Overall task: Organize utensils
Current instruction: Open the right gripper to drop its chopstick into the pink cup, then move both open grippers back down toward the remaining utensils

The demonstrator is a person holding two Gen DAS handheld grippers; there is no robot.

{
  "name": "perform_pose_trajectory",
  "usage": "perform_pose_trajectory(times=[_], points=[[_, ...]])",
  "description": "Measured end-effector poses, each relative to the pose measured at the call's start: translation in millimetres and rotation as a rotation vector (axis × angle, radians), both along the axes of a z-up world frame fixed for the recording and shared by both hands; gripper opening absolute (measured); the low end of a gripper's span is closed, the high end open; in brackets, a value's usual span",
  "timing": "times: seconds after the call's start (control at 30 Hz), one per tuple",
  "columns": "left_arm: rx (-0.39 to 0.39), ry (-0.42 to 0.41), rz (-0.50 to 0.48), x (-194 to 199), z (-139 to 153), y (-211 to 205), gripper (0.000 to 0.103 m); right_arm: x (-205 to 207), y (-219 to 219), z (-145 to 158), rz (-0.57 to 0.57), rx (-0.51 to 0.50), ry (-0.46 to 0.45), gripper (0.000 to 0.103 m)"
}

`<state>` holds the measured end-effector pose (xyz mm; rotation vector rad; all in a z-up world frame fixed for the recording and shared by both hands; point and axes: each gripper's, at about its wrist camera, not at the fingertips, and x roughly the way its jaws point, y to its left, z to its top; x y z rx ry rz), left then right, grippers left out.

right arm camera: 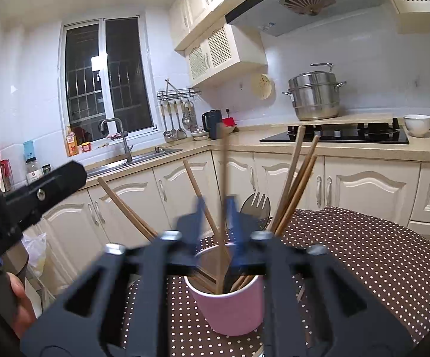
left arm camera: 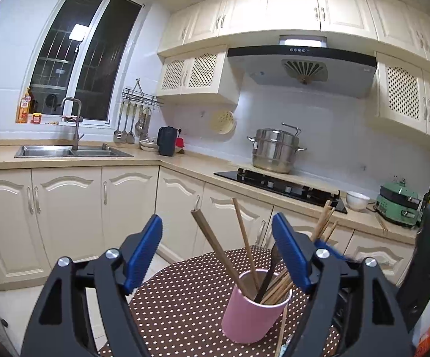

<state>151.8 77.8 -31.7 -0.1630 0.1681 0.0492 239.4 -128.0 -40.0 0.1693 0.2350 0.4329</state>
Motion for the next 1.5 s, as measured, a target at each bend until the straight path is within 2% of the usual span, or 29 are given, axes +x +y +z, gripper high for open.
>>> perform_pose_trajectory(times=[0.03, 0.37, 0.63, 1.2, 1.33, 1.5], points=[[0.004, 0.005, 0.000, -2, 0, 0, 0.075, -5, -2, 2, -0.009, 0.011, -0.014, 0.062], [0.050, 0.023, 0.021, -26, 13, 0, 0.078, -38, -15, 25, -0.028, 0.035, -0.065, 0.063], [0.096, 0.044, 0.017, -41, 20, -12, 0.079, -59, -30, 31, -0.051, 0.036, -0.062, 0.066], [0.155, 0.084, 0.007, -56, 19, -38, 0.079, -83, -81, 12, -0.144, 0.072, 0.033, 0.069], [0.177, 0.122, -0.017, -52, 10, -49, 0.079, -83, -91, 3, -0.156, 0.074, 0.062, 0.071], [0.193, 0.220, -0.068, -38, -6, -61, 0.079, -80, -105, -13, -0.181, 0.072, 0.114, 0.072]])
